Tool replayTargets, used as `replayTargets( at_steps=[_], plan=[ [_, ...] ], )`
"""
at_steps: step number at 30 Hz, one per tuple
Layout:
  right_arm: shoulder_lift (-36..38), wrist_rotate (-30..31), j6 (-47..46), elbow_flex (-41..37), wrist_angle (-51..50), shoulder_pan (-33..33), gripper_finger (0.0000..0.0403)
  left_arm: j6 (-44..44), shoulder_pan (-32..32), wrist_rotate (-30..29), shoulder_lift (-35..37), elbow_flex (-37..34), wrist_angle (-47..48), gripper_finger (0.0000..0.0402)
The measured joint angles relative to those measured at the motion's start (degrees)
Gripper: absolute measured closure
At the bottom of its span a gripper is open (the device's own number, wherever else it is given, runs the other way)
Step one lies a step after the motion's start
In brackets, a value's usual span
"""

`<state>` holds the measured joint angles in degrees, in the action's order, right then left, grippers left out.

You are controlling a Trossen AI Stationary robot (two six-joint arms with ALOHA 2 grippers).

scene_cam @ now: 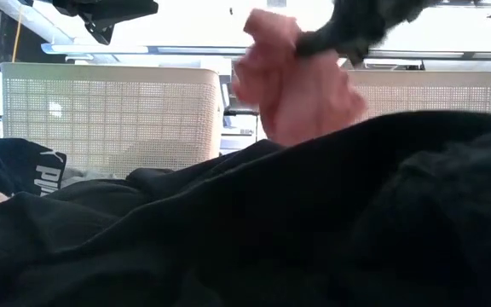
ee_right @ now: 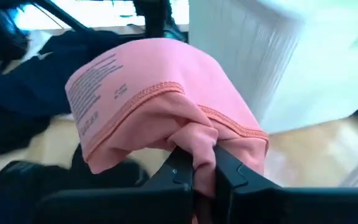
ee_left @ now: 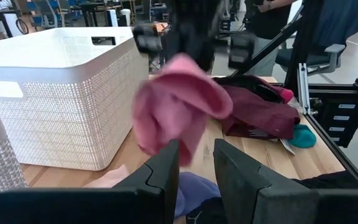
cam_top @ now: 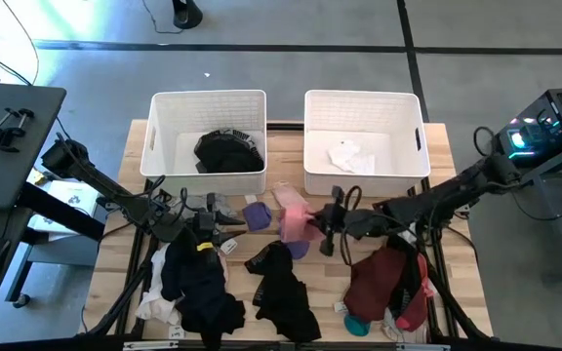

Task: Sort clothes
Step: Put the pink underwear into the right white laundry bin

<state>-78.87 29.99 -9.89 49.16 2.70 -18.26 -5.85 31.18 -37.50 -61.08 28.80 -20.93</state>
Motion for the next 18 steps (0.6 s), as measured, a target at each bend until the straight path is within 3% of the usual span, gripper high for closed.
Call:
replayTargets(
  at_steps=[6,10,18],
  plan=[
    [0.00,7.27,8.07,17.88,-20.99,2.32,0.0397,0.02,0.00,0.00,0.00,0.00,0.00,0.0314],
    [0.11,12.28,14.99,27.09,-29.57,5.20,0.0398,0.02,0.00,0.00,0.00,0.00,0.02,0.0314],
    [0.22,13.16,22.06,34.04,-38.60,17.21,0.0395,0.02,0.01,0.01,0.00,0.00,0.04,0.0314]
  ],
)
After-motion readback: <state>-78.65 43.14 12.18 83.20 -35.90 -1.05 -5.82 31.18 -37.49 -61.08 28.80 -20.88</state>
